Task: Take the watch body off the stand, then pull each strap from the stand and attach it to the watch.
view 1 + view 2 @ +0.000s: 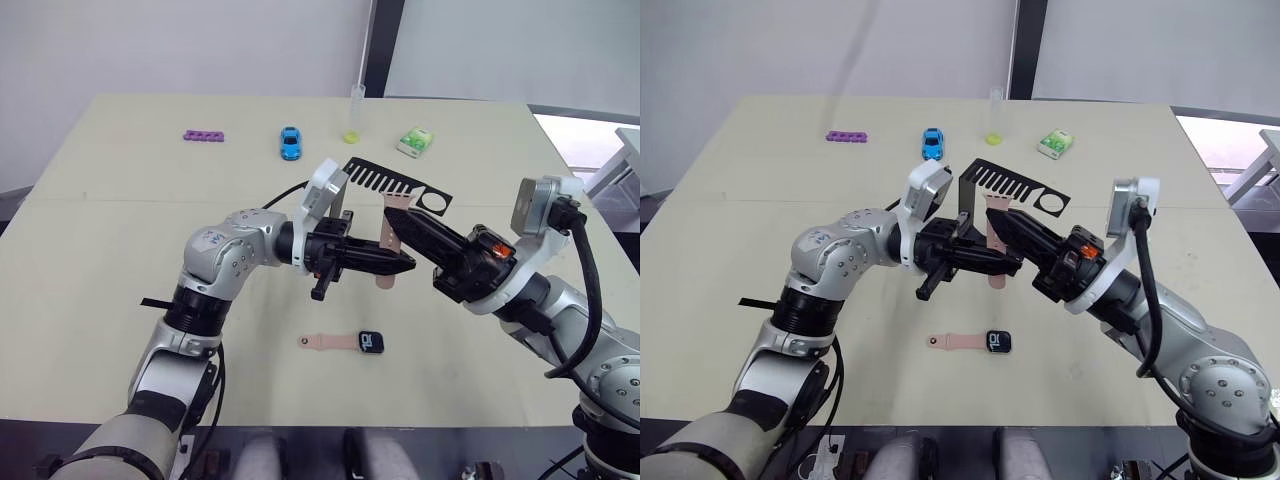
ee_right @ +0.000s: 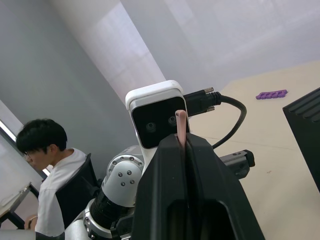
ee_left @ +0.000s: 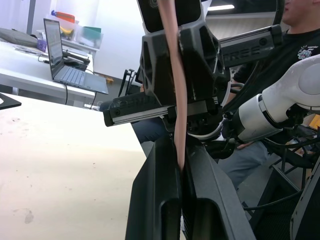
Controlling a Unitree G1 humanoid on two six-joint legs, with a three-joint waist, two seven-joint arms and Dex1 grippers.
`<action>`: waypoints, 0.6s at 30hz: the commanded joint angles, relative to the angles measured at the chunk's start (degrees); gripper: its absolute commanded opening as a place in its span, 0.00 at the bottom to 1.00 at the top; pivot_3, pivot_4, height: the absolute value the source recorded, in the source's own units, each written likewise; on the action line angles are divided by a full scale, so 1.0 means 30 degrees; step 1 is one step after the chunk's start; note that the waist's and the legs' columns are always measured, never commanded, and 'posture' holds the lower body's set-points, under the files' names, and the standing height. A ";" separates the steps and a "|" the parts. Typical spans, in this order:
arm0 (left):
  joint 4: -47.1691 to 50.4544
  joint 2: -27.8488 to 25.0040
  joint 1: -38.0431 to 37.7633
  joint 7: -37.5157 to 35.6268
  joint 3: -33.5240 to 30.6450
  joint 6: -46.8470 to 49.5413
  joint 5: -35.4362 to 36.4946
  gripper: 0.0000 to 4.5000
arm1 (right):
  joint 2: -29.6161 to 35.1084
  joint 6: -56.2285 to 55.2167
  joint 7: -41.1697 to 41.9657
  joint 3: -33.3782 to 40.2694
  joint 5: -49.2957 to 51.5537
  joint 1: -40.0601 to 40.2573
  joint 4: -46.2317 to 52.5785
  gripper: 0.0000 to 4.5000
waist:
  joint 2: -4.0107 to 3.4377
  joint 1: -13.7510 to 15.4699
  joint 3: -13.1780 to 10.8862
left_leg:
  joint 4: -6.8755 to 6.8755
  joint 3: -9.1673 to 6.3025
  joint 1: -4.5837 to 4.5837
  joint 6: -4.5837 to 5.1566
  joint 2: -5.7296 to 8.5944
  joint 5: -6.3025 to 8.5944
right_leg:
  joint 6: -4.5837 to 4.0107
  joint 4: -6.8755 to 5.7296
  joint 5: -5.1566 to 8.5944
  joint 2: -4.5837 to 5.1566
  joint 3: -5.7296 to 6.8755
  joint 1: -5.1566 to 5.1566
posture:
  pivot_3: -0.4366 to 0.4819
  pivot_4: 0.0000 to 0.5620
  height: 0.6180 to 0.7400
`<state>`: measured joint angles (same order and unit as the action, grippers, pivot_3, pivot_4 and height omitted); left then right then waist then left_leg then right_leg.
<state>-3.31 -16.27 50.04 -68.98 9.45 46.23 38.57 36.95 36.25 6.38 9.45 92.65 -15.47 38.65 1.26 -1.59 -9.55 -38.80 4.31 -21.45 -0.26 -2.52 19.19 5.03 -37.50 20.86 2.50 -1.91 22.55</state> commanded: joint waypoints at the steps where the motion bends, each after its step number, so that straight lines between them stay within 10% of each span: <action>1: 0.0244 0.0072 0.0332 0.0046 -0.0382 0.0000 0.0343 0.00 | -0.0005 -0.0329 0.0286 0.0434 0.0237 -0.0331 0.0349 0.03 | 0.0000 0.0000 0.0000 | 0.0000 0.0000 0.0000 0.0000 0.0000 0.0000 | 0.0000 0.0000 0.0000 0.0000 0.0000 0.0000 | 0.48 0.27 1.00; 18: 0.0289 0.0134 0.0404 0.0120 -0.0397 0.0065 0.0504 0.00 | -0.0085 -0.0321 0.0334 0.0348 0.0136 -0.0520 0.0237 0.01 | 0.0000 -0.0003 0.0000 | 0.0004 -0.0001 0.0000 0.0000 0.0000 0.0000 | 0.0000 0.0004 0.0000 0.0000 0.0001 0.0000 | 0.48 0.27 1.00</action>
<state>-3.31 -16.17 50.05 -68.47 9.09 46.28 39.02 36.95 36.26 6.38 9.43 92.64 -16.23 38.17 1.26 -1.60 -9.55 -38.79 4.31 -21.45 -0.26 -2.52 19.19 5.03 -37.49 20.86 2.50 -1.91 22.55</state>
